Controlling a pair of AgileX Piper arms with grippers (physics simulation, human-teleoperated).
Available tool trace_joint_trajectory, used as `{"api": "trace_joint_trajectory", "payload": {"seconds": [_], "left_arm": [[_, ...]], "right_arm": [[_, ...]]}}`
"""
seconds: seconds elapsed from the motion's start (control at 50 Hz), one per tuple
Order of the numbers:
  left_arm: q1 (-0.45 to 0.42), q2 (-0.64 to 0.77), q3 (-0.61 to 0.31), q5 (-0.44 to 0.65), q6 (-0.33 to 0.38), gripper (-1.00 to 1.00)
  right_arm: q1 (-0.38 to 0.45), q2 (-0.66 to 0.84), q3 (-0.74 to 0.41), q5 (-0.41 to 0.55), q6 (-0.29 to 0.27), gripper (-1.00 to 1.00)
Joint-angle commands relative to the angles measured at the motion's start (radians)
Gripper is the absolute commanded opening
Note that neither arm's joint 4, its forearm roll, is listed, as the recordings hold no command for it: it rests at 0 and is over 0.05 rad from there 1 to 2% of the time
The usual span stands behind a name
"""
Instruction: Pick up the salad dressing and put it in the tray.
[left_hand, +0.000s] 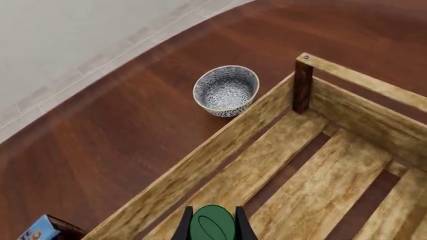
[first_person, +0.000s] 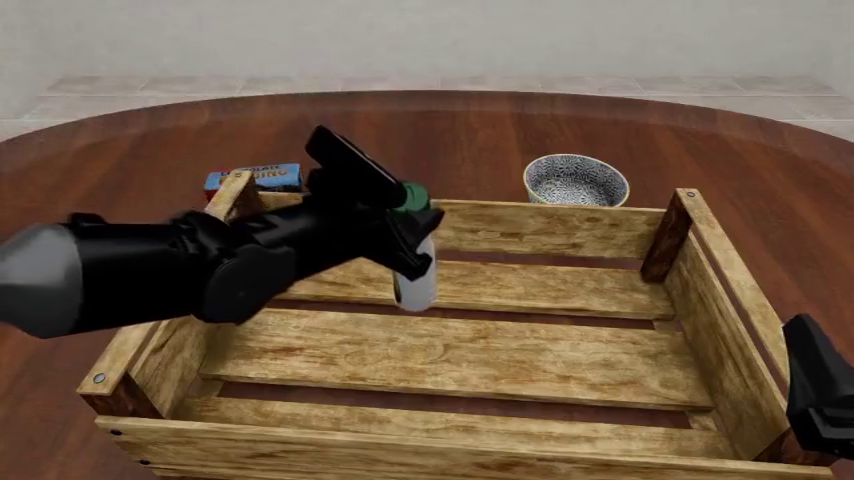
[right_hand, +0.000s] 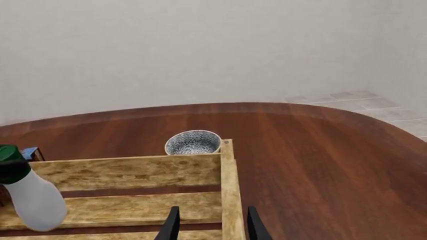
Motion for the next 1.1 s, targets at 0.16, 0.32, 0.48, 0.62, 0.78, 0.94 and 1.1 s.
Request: {"api": "trace_joint_trajectory", "payload": {"seconds": [0.16, 0.32, 0.48, 0.62, 0.78, 0.94, 1.1], "left_arm": [[-0.003, 0.037, 0.000, -0.016, 0.016, -1.00], [-0.014, 0.048, -0.007, -0.006, -0.009, -1.00], [-0.015, 0.058, -0.010, -0.003, -0.017, -1.00], [-0.019, 0.065, -0.010, -0.001, -0.026, -1.00], [-0.024, 0.072, -0.012, 0.001, -0.035, -1.00], [-0.031, 0.081, -0.011, -0.001, -0.051, -1.00], [-0.032, 0.087, -0.007, -0.004, -0.067, -1.00]], "right_arm": [[0.000, 0.000, -0.002, 0.001, 0.003, 1.00], [-0.001, 0.000, -0.001, 0.000, 0.004, 1.00], [-0.003, 0.000, 0.002, -0.004, 0.004, 1.00], [-0.002, 0.000, -0.001, -0.001, 0.004, 1.00], [-0.004, 0.000, 0.001, -0.003, 0.005, 1.00], [-0.004, 0.000, 0.002, -0.004, 0.005, 1.00], [-0.003, 0.000, 0.000, -0.002, 0.003, 1.00]]}}
